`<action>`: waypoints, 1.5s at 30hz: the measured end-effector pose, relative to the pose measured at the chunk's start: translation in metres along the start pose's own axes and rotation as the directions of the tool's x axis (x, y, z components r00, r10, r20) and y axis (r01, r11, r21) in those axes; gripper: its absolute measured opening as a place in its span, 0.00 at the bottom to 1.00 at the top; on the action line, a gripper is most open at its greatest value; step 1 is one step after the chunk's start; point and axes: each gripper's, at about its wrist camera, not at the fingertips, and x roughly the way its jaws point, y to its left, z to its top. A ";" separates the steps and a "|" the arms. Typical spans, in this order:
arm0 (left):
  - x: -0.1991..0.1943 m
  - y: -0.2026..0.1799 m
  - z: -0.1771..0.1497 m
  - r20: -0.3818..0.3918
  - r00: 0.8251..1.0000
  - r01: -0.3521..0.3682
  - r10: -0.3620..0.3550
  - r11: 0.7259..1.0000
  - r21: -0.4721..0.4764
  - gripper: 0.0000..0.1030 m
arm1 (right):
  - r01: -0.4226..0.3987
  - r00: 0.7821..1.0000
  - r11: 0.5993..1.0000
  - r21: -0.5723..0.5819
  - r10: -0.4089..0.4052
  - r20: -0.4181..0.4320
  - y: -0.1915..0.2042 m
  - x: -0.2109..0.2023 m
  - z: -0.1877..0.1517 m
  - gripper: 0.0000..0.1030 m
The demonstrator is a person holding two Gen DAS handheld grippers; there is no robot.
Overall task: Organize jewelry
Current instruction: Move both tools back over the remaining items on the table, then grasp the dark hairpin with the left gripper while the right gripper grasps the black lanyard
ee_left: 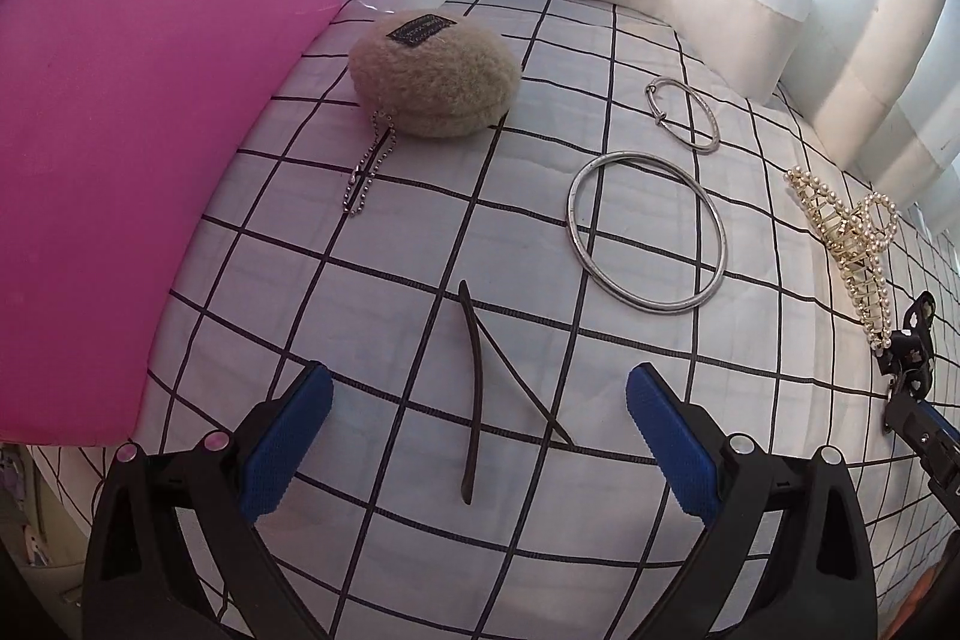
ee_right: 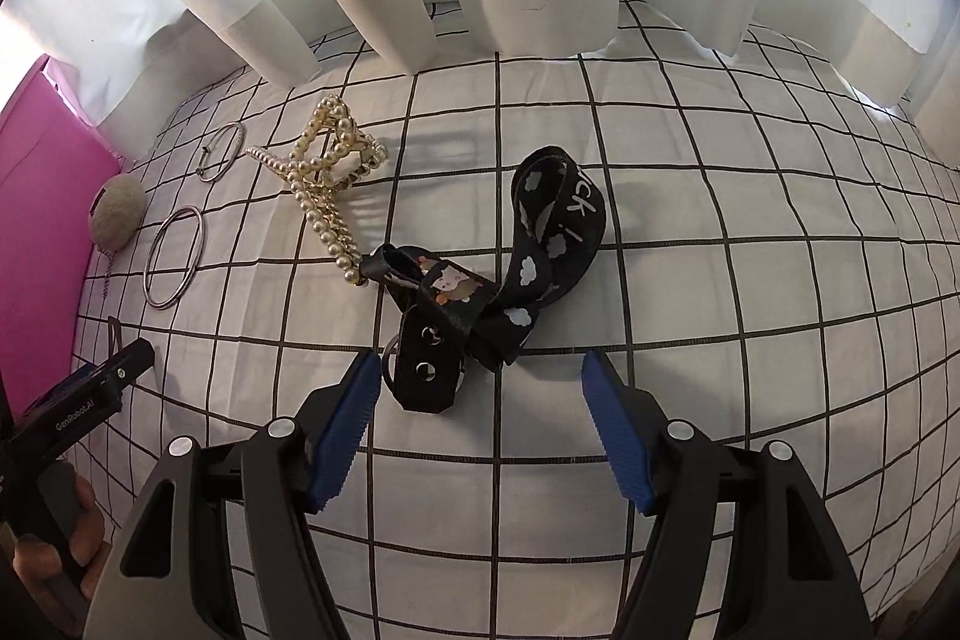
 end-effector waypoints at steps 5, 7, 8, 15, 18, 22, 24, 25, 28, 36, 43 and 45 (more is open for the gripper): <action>-0.002 0.000 -0.002 0.014 1.000 -0.004 0.004 1.000 0.003 0.95 | 0.026 1.000 1.000 -0.001 -0.026 0.005 0.002 0.004 0.009 0.65; -0.002 0.000 -0.002 0.017 1.000 -0.004 0.004 1.000 0.003 0.95 | 0.016 1.000 1.000 0.010 -0.016 -0.001 0.000 0.004 0.012 0.65; -0.001 0.000 -0.001 0.017 1.000 -0.004 0.004 1.000 0.003 0.95 | 0.007 1.000 1.000 0.017 -0.007 -0.001 0.000 0.004 0.014 0.65; -0.002 0.000 -0.002 0.022 1.000 -0.006 0.005 1.000 0.002 0.95 | 0.021 1.000 0.999 0.046 -0.022 0.002 -0.009 0.004 0.024 0.65; -0.002 0.000 -0.001 0.031 0.999 -0.006 0.006 1.000 0.002 0.95 | 0.057 0.998 0.998 0.021 -0.057 0.012 -0.009 0.009 0.024 0.66; -0.004 0.000 -0.002 0.057 0.998 -0.008 0.008 1.000 0.001 0.95 | 0.118 0.992 0.992 -0.040 -0.116 0.041 -0.002 0.015 0.023 0.74; -0.005 0.000 -0.005 0.077 0.997 -0.009 0.009 1.000 0.000 0.95 | 0.138 0.989 0.988 -0.070 -0.134 0.061 0.002 0.017 0.021 0.78; -0.006 0.000 -0.007 0.086 0.996 -0.010 0.010 1.000 0.002 0.95 | 0.141 0.988 0.987 -0.073 -0.136 0.075 0.002 0.017 0.019 0.80; -0.007 0.000 -0.010 0.110 0.994 -0.011 0.010 1.000 0.006 0.95 | 0.143 0.987 0.988 -0.062 -0.137 0.088 -0.003 0.014 0.019 0.87; -0.007 0.000 -0.009 0.116 0.993 -0.012 0.010 1.000 0.012 0.95 | 0.139 0.984 0.987 -0.080 -0.128 0.124 -0.002 0.022 0.020 0.92; -0.009 0.002 -0.007 0.106 0.994 -0.003 0.002 1.000 0.014 0.92 | 0.115 0.987 0.988 -0.107 -0.101 0.129 -0.001 0.020 0.019 0.90; -0.010 -0.001 -0.008 0.115 0.993 0.005 -0.009 1.000 0.029 0.83 | 0.111 0.987 0.987 -0.116 -0.096 0.133 -0.002 0.017 0.019 0.84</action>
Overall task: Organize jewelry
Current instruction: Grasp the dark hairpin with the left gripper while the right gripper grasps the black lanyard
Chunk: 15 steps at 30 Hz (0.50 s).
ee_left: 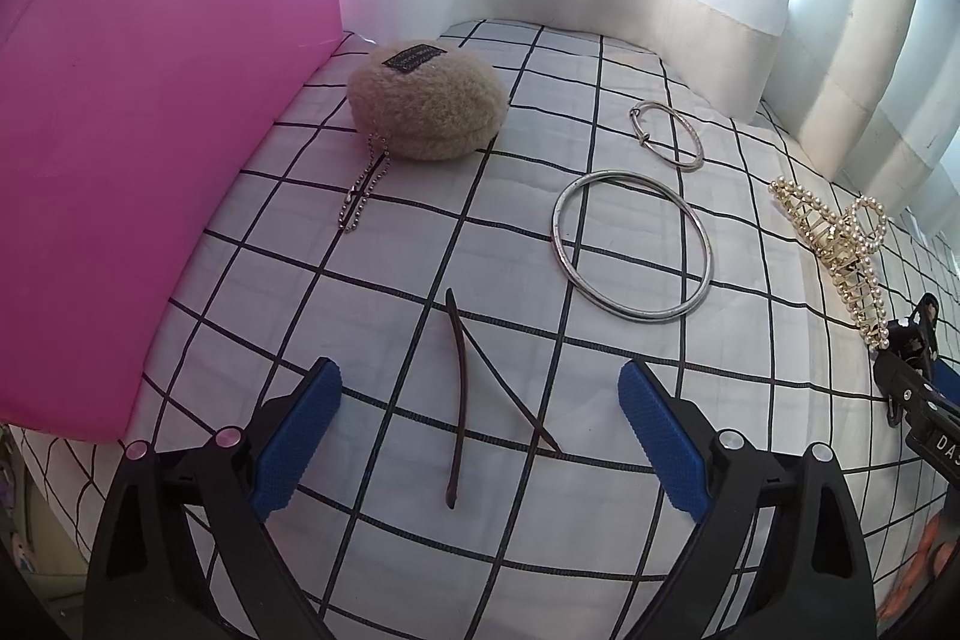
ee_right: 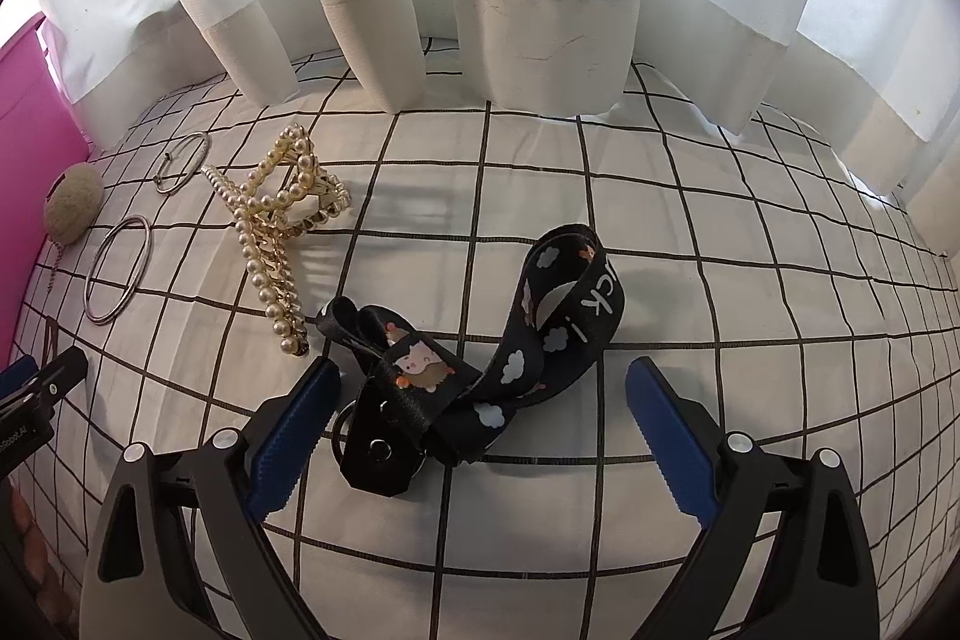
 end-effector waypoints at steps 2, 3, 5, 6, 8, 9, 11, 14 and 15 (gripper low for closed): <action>-0.003 -0.004 -0.002 0.014 1.000 0.017 -0.017 1.000 0.025 0.72 | 0.001 1.000 1.000 -0.001 -0.001 0.018 0.001 -0.007 0.000 0.55; -0.005 -0.006 -0.002 0.019 1.000 0.024 -0.025 0.999 0.037 0.64 | 0.003 1.000 1.000 0.004 -0.003 0.022 -0.001 -0.010 0.000 0.49; -0.007 -0.010 -0.001 0.028 0.999 0.038 -0.039 0.998 0.055 0.47 | -0.006 1.000 1.000 0.022 0.006 0.026 -0.007 -0.013 0.000 0.36; -0.008 -0.011 -0.001 0.033 0.999 0.041 -0.043 0.997 0.061 0.27 | -0.019 0.999 0.999 0.030 0.018 0.028 -0.010 -0.014 0.000 0.34; -0.008 -0.012 0.000 0.028 0.998 0.052 -0.054 0.997 0.065 0.12 | -0.036 0.999 0.999 0.037 0.035 0.028 -0.013 -0.016 -0.001 0.30; -0.008 -0.011 0.001 0.027 0.998 0.059 -0.061 0.996 0.061 0.11 | -0.044 0.999 0.998 0.043 0.042 0.028 -0.014 -0.017 -0.002 0.30; -0.009 -0.007 0.000 0.019 0.995 0.093 -0.094 0.994 0.049 0.10 | -0.063 0.998 0.996 0.060 0.062 0.027 -0.017 -0.018 -0.005 0.30; -0.015 -0.001 -0.004 0.019 0.990 0.140 -0.141 0.990 0.032 0.10 | -0.100 0.995 0.990 0.096 0.099 0.020 -0.020 -0.020 -0.010 0.30; -0.018 0.000 -0.005 0.026 0.989 0.145 -0.146 0.989 0.036 0.10 | -0.110 0.994 0.989 0.103 0.109 0.019 -0.020 -0.022 -0.012 0.30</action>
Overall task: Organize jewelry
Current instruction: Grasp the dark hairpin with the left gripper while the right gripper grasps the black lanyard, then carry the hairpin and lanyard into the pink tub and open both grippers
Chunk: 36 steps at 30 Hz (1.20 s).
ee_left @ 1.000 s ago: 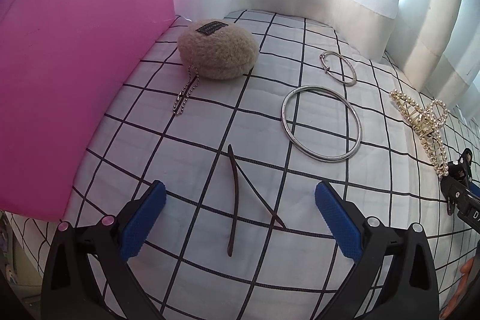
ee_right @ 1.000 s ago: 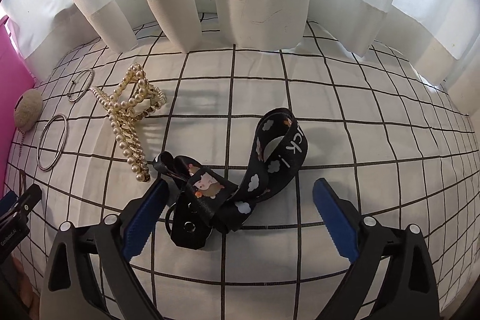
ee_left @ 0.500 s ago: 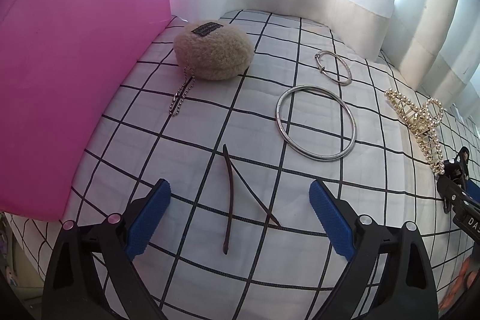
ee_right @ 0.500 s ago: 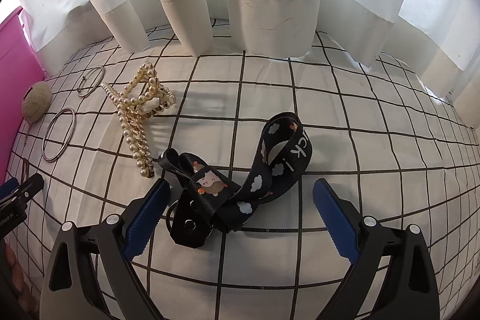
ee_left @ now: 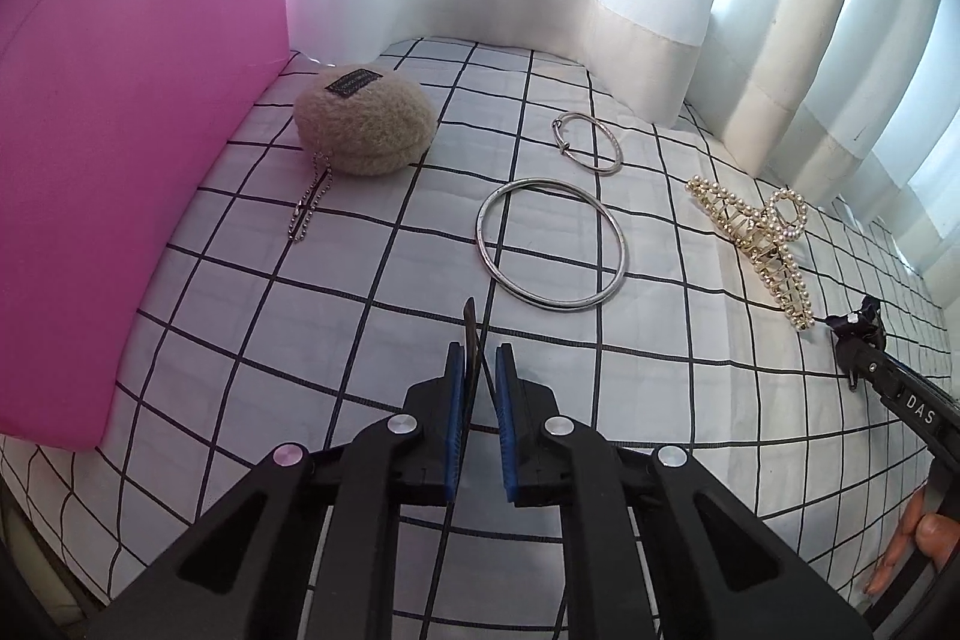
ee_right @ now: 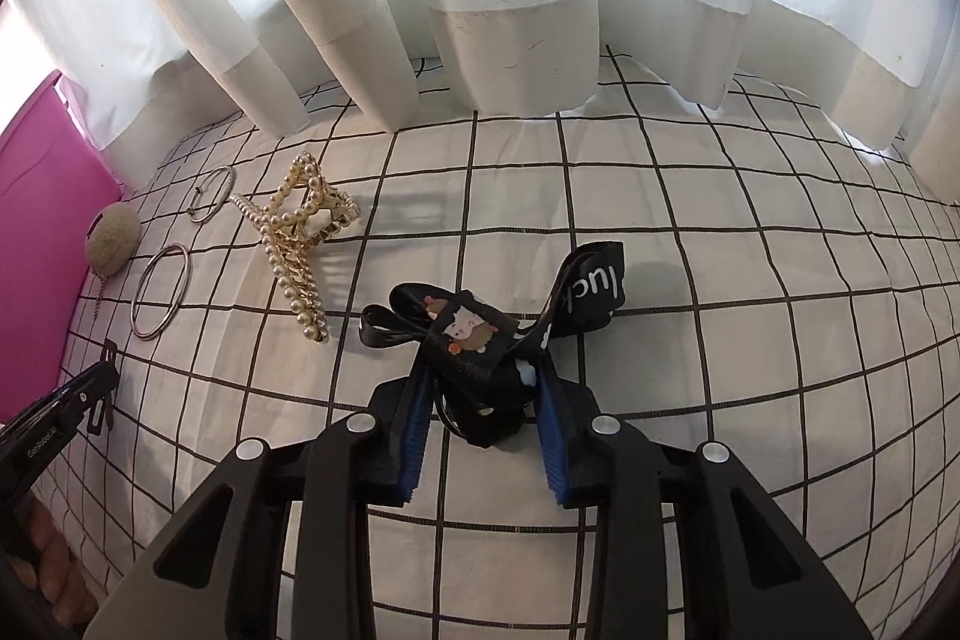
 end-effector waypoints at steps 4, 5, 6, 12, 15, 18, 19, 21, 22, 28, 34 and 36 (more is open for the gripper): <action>-0.021 -0.002 -0.005 0.034 0.999 0.029 -0.030 0.999 0.028 0.10 | -0.019 1.000 1.000 0.001 0.019 0.006 0.002 -0.012 -0.009 0.30; -0.026 -0.002 -0.004 0.039 0.999 0.035 -0.037 0.999 0.033 0.10 | -0.026 1.000 1.000 -0.003 0.026 0.009 0.004 -0.016 -0.011 0.30; -0.030 -0.002 -0.004 0.043 0.998 0.040 -0.041 0.999 0.037 0.10 | -0.029 0.999 1.000 -0.008 0.030 0.012 0.006 -0.020 -0.013 0.30; -0.067 -0.005 0.007 0.087 0.992 0.083 -0.088 0.995 0.059 0.10 | -0.041 0.998 0.999 -0.034 0.043 0.045 0.020 -0.054 -0.008 0.30; -0.089 -0.008 0.017 0.124 0.986 0.098 -0.108 0.992 0.082 0.10 | -0.057 0.995 0.997 -0.055 0.062 0.080 0.033 -0.077 0.001 0.30; -0.113 -0.005 0.030 0.174 0.975 0.122 -0.137 0.988 0.095 0.10 | -0.074 0.989 0.993 -0.090 0.085 0.120 0.053 -0.102 0.012 0.30; -0.121 -0.002 0.035 0.190 0.971 0.128 -0.144 0.987 0.095 0.10 | -0.082 0.987 0.991 -0.103 0.096 0.132 0.061 -0.109 0.016 0.30; -0.137 0.006 0.045 0.223 0.963 0.137 -0.154 0.986 0.091 0.10 | -0.100 0.981 0.986 -0.133 0.121 0.155 0.080 -0.124 0.024 0.30; -0.145 0.011 0.050 0.241 0.958 0.135 -0.153 0.987 0.088 0.10 | -0.111 0.977 0.983 -0.147 0.135 0.167 0.089 -0.131 0.029 0.30; -0.188 0.056 0.076 0.322 0.940 0.109 -0.117 0.993 0.043 0.10 | -0.200 0.941 0.952 -0.231 0.253 0.227 0.156 -0.161 0.059 0.30; -0.220 0.120 0.097 0.392 0.920 0.025 -0.012 0.999 -0.028 0.11 | -0.321 0.886 0.882 -0.344 0.408 0.220 0.240 -0.174 0.090 0.30; -0.223 0.146 0.104 0.383 0.923 -0.012 0.037 0.998 -0.067 0.11 | -0.359 0.870 0.850 -0.386 0.454 0.192 0.272 -0.171 0.098 0.30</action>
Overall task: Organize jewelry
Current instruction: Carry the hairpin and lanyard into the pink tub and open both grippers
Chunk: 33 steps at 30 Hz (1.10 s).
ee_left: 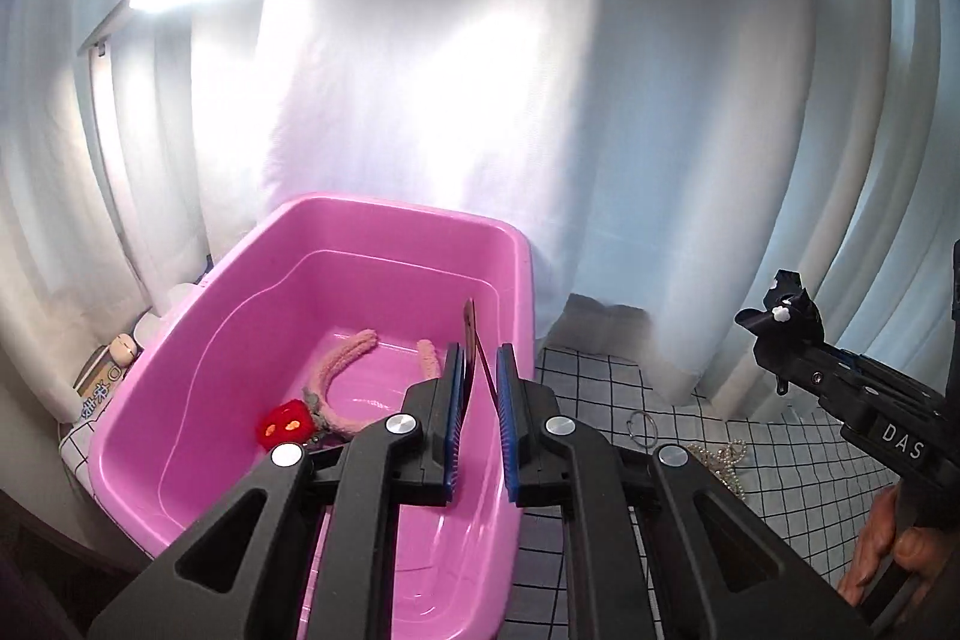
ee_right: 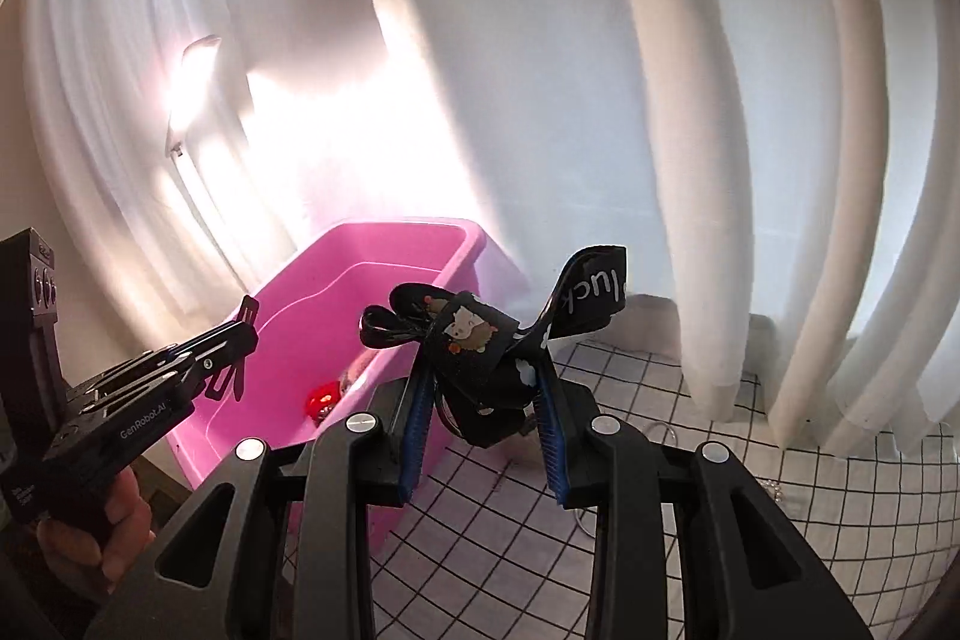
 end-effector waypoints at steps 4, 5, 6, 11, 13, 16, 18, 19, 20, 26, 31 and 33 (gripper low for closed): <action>0.009 0.048 0.008 -0.049 0.996 -0.079 0.077 0.996 -0.048 0.11 | -0.090 0.995 0.993 -0.079 0.086 -0.052 0.048 0.043 0.021 0.30; 0.013 0.058 0.008 -0.064 0.993 -0.105 0.101 0.993 -0.056 0.11 | -0.113 0.991 0.989 -0.091 0.106 -0.077 0.060 0.056 0.024 0.30; 0.017 0.069 0.007 -0.084 0.990 -0.122 0.117 0.991 -0.060 0.11 | -0.132 0.987 0.986 -0.101 0.122 -0.102 0.070 0.068 0.025 0.30; 0.047 0.107 -0.005 -0.218 0.963 -0.182 0.159 0.979 -0.089 0.11 | -0.174 0.965 0.973 -0.151 0.137 -0.224 0.115 0.120 0.021 0.30; 0.058 0.116 -0.011 -0.263 0.951 -0.192 0.161 0.977 -0.097 0.11 | -0.171 0.956 0.971 -0.165 0.123 -0.266 0.125 0.138 0.017 0.30; 0.069 0.124 -0.018 -0.304 0.936 -0.215 0.178 0.972 -0.094 0.12 | -0.148 0.942 0.974 -0.174 0.085 -0.324 0.131 0.161 0.011 0.30; 0.074 0.127 -0.019 -0.321 0.931 -0.217 0.177 0.972 -0.092 0.14 | -0.128 0.936 0.976 -0.179 0.059 -0.348 0.129 0.176 0.010 0.30; 0.077 0.127 -0.020 -0.329 0.927 -0.217 0.178 0.972 -0.086 0.15 | -0.116 0.934 0.977 -0.182 0.045 -0.354 0.130 0.181 0.011 0.32; 0.079 0.127 -0.021 -0.333 0.926 -0.216 0.179 0.973 -0.079 0.16 | -0.103 0.932 0.978 -0.181 0.031 -0.362 0.130 0.186 0.011 0.39; 0.066 0.127 -0.018 -0.261 0.935 -0.263 0.241 0.963 -0.054 0.87 | -0.031 0.920 0.988 -0.152 -0.031 -0.391 0.121 0.202 0.019 0.58; 0.070 0.130 -0.019 -0.284 0.925 -0.275 0.251 0.960 -0.048 0.87 | -0.010 0.932 0.992 -0.123 -0.035 -0.361 0.110 0.192 0.026 0.58; 0.071 0.132 -0.020 -0.297 0.921 -0.282 0.253 0.958 -0.058 0.87 | -0.010 0.935 0.995 -0.104 -0.028 -0.353 0.105 0.189 0.028 0.58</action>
